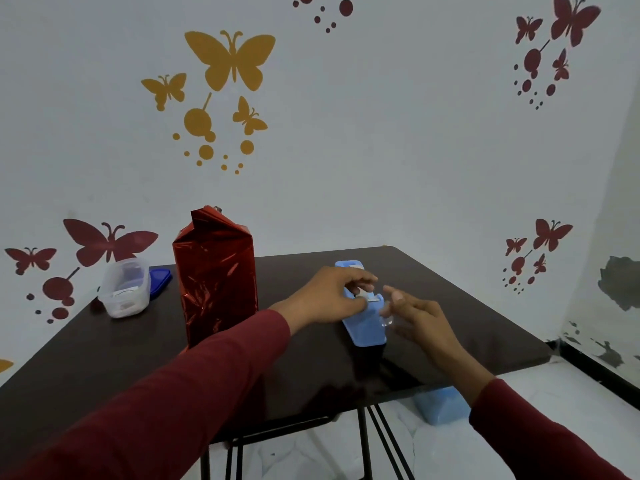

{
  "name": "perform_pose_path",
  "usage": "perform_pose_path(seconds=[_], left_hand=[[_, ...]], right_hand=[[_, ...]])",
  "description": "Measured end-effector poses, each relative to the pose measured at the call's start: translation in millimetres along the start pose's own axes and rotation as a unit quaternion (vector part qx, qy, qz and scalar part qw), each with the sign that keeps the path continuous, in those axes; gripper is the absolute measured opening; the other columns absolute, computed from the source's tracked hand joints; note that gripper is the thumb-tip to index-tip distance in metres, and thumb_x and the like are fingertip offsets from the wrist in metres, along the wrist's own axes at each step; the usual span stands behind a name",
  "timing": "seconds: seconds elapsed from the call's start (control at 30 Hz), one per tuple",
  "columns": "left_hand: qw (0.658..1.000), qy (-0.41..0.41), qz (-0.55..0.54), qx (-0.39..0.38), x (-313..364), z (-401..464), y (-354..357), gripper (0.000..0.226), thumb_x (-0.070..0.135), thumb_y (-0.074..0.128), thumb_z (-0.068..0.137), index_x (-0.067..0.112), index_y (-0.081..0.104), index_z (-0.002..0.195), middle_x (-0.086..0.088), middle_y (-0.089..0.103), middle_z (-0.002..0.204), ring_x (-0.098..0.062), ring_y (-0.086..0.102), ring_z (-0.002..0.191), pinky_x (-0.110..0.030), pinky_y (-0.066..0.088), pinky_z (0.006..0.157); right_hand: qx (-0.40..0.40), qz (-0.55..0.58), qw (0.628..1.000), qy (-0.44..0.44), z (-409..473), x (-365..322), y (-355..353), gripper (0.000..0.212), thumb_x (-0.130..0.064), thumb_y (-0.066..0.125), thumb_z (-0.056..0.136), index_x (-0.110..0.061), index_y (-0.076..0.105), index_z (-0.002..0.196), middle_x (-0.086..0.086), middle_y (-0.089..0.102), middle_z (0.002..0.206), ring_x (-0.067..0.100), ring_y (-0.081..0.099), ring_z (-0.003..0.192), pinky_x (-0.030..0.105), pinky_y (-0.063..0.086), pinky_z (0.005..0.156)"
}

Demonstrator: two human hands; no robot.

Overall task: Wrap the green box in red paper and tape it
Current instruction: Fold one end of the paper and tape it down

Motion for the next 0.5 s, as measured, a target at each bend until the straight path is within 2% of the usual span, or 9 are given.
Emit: perform_pose_path(seconds=[0.07,0.17,0.23,0.37,0.5], left_hand=[[0.999,0.008,-0.033,0.000,10,2,-3,0.041,0.022,0.075,0.090,0.021,0.069,0.131,0.012,0.075,0.111,0.005,0.068,0.096,-0.015,0.051,0.094],[0.999,0.027,-0.033,0.000,24,6,-9,0.038,0.024,0.080,0.088,0.020,0.072,0.125,0.010,0.078,0.104,0.001,0.071,0.095,-0.017,0.054,0.092],[0.999,0.036,-0.027,0.007,31,6,-13,0.033,0.021,0.081,0.087,0.021,0.074,0.120,0.010,0.078,0.098,0.001,0.072,0.093,-0.015,0.054,0.087],[0.998,0.048,-0.009,0.028,41,4,-21,0.022,0.011,0.077,0.086,0.019,0.078,0.106,0.007,0.079,0.086,-0.002,0.073,0.086,-0.007,0.048,0.073],[0.994,0.063,-0.005,0.088,51,-1,-38,0.018,0.009,0.072,0.087,0.019,0.078,0.101,0.006,0.075,0.081,-0.001,0.068,0.077,-0.008,0.047,0.068]], right_hand=[[0.016,0.007,0.999,-0.028,0,-8,-4,0.043,-0.031,0.054,0.106,-0.008,0.081,0.081,-0.008,0.066,0.136,0.004,0.064,0.121,0.036,0.056,0.097],[0.013,0.005,0.999,-0.047,0,-17,-6,0.048,-0.034,0.051,0.107,-0.006,0.080,0.082,-0.004,0.069,0.133,0.005,0.067,0.117,0.047,0.053,0.105],[0.007,-0.011,0.998,-0.058,0,-22,-6,0.050,-0.038,0.050,0.107,-0.007,0.080,0.082,-0.005,0.069,0.134,0.009,0.066,0.121,0.051,0.051,0.108],[0.005,-0.053,0.997,-0.053,0,-32,-5,0.055,-0.045,0.047,0.107,-0.011,0.081,0.080,-0.010,0.063,0.143,0.013,0.056,0.134,0.048,0.050,0.109],[0.007,0.016,1.000,0.004,3,-39,-4,0.059,-0.050,0.049,0.105,-0.015,0.081,0.069,-0.002,0.066,0.136,0.013,0.057,0.131,0.046,0.051,0.101]])
Point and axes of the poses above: each hand's wrist, its own z-axis towards the middle knuckle, its own y-axis out of the palm, x = y × z, the point moved 5 cm from there along z, towards the middle knuckle
